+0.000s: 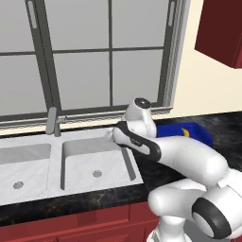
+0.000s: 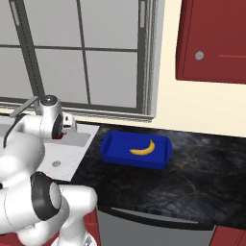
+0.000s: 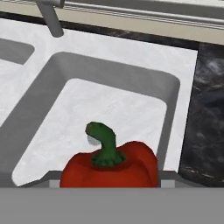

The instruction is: Pick up all produce items and place them in the sink. Turn on the sink faucet to wash them. Then turn the sink off and put them in the tray.

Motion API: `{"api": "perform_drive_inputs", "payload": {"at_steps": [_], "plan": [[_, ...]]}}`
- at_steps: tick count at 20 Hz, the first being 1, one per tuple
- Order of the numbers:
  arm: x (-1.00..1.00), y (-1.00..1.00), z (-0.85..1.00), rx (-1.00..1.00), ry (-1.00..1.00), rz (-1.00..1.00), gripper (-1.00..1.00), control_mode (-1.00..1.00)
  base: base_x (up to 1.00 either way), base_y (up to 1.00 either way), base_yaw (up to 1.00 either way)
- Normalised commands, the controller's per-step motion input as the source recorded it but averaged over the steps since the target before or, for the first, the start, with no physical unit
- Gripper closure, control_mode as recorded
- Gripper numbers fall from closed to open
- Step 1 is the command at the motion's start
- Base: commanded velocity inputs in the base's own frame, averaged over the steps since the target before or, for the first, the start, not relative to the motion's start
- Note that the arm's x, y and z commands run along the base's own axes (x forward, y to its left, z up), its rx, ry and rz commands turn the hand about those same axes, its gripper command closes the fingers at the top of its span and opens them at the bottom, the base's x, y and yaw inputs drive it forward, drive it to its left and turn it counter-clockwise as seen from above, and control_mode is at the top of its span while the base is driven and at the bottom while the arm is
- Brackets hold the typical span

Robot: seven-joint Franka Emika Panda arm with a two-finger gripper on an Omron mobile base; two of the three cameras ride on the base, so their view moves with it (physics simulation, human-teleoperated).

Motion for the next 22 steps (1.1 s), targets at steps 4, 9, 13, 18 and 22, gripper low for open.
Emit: {"api": "perform_drive_inputs", "payload": {"at_steps": [4, 9, 13, 18, 22], "plan": [[0.0, -0.36, 0.73, 0.0, 0.06, 0.0, 1.0, -1.0, 0.0, 0.0, 0.0], [0.0, -0.6, 0.43, 0.0, 0.11, 0.0, 1.0, -1.0, 0.0, 0.0, 0.0], [0.0, -0.76, 0.15, 0.0, 0.12, 0.0, 1.0, -1.0, 0.0, 0.0, 0.0], [0.0, -0.76, 0.02, 0.0, 0.09, -0.01, 1.0, -1.0, 0.0, 0.0, 0.0], [0.0, -0.73, -0.01, 0.0, 0.08, -0.02, 1.0, -1.0, 0.0, 0.0, 0.0]]}}
